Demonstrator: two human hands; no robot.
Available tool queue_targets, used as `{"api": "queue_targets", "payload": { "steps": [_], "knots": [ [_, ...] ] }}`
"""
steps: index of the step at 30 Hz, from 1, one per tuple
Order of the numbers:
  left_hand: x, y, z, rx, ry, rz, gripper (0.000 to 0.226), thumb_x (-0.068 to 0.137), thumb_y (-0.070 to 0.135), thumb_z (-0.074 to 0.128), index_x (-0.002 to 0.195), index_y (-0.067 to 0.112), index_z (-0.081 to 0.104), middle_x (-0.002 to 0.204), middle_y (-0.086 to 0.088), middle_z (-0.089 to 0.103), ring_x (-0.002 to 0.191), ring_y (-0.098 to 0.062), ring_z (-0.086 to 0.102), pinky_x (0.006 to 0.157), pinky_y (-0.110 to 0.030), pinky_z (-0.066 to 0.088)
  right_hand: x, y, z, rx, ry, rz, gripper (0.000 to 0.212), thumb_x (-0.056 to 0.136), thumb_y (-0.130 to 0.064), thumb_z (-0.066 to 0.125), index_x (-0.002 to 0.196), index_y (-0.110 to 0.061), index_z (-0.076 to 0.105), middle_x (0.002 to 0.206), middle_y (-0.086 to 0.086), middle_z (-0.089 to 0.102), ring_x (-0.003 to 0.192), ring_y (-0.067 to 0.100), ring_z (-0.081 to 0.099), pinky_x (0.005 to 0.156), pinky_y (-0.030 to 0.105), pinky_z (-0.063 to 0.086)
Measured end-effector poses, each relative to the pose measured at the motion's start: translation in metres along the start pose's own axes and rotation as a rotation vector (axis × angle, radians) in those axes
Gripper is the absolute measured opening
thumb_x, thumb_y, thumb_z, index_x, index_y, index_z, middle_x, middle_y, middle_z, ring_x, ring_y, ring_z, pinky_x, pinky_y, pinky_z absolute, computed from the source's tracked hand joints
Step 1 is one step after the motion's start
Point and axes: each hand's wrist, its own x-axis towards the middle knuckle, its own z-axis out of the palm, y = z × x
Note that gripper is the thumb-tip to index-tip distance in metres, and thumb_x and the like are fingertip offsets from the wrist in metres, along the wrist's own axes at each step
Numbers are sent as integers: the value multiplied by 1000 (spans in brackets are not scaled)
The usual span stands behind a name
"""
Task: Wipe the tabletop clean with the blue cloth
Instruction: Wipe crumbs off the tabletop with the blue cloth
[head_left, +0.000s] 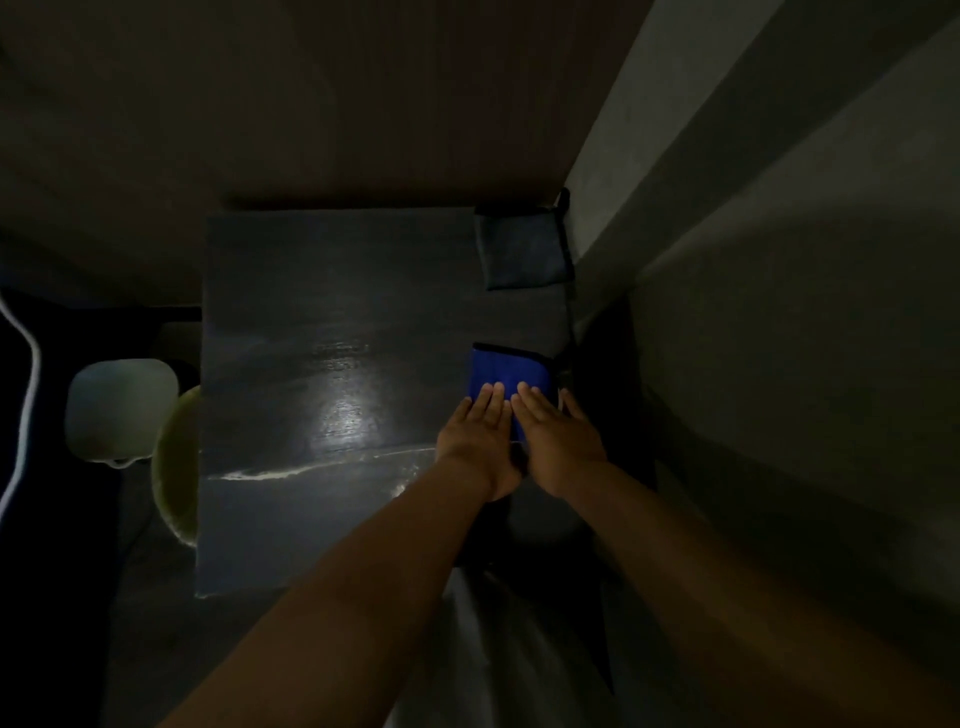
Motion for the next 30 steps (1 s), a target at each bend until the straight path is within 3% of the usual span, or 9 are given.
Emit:
{"api": "queue_targets", "payload": {
  "steps": [9, 18, 21, 24, 27, 30],
  "knots": [
    [2, -2, -3, 35, -4, 32, 75, 97, 51, 24, 151, 9, -8, 159, -9, -16, 147, -18, -14, 118, -34, -7, -2, 0, -5, -20, -50, 19, 69, 100, -36, 33, 154, -16, -5, 162, 1, -13, 149, 12, -9, 119, 42, -8],
    [19, -9, -23, 210, 20, 157, 71, 97, 44, 28, 153, 11, 1, 161, -10, -8, 149, -19, -8, 120, -36, -4, -4, -19, 3, 286, -32, 195, 66, 101, -34, 30, 154, -15, -4, 162, 4, -12, 149, 13, -9, 120, 42, -9],
    [17, -9, -25, 187, 46, 150, 70, 97, 42, 32, 154, 12, 4, 161, -8, -4, 149, -18, -4, 121, -37, -2, -7, -20, -10, 411, 23, 237, 61, 101, -31, 34, 155, -17, 10, 163, 5, 4, 150, 17, 4, 122, 41, -1],
    [4, -4, -10, -41, 213, 91, 74, 95, 41, 42, 153, 11, 7, 162, -7, -1, 149, -18, -1, 119, -35, -2, -6, -2, -25, 560, 236, 251, 49, 98, -13, 41, 147, -18, 35, 150, 9, 40, 138, 25, 37, 116, 35, 25],
    [-20, 7, 12, -233, 277, 14, 76, 95, 33, 45, 153, 10, 3, 161, -9, -6, 149, -21, -4, 120, -33, -3, 5, 23, -32, 510, 358, 128, 56, 94, 3, 44, 146, -18, 38, 154, 4, 36, 141, 21, 35, 117, 33, 27],
    [-33, 24, 30, -273, 243, -20, 79, 95, 31, 45, 152, 8, -5, 160, -11, -14, 148, -22, -11, 121, -33, -6, 22, 43, -42, 255, 244, -186, 68, 91, 11, 44, 150, -19, 30, 161, -1, 19, 148, 15, 16, 120, 32, 13]
  ]
}}
